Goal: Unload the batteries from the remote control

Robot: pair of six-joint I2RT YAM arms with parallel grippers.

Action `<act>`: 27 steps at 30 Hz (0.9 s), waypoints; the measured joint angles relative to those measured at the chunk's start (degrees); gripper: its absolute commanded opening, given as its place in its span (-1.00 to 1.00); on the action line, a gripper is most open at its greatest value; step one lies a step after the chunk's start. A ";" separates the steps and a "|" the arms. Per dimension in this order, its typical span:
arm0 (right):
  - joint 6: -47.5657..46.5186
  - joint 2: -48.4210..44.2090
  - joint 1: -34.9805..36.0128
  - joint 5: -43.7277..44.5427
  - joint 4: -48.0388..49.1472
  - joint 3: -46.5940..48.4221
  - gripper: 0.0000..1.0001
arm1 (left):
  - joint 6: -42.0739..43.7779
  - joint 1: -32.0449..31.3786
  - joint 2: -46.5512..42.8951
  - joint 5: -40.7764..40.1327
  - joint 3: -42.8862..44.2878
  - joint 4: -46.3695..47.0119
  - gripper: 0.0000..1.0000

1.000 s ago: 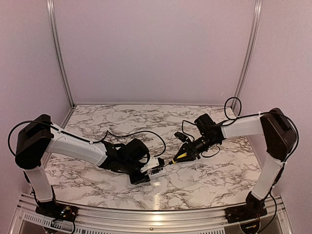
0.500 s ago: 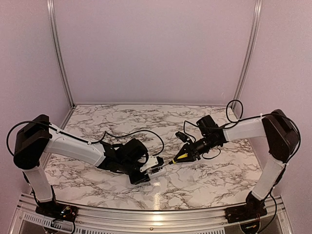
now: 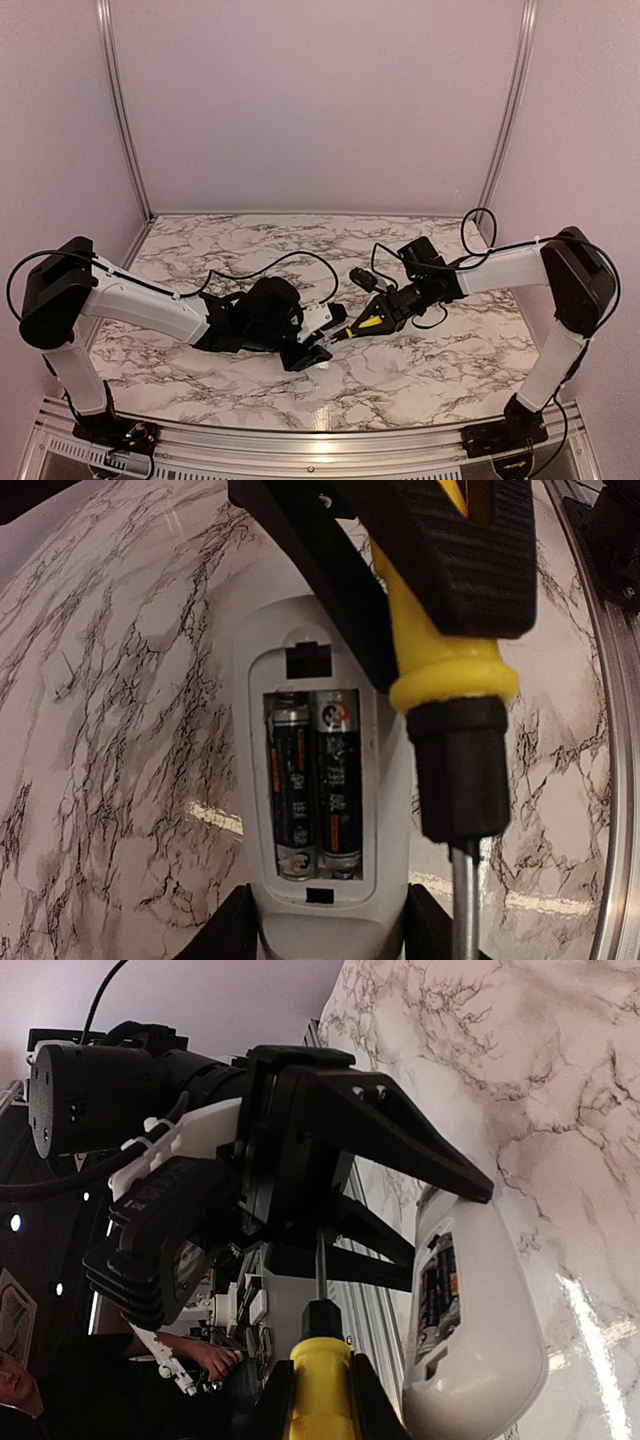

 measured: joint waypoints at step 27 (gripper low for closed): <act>-0.59 -10.82 -0.96 26.56 -21.59 9.64 -1.00 | -2.43 -0.07 2.73 -6.91 2.49 -4.09 -1.00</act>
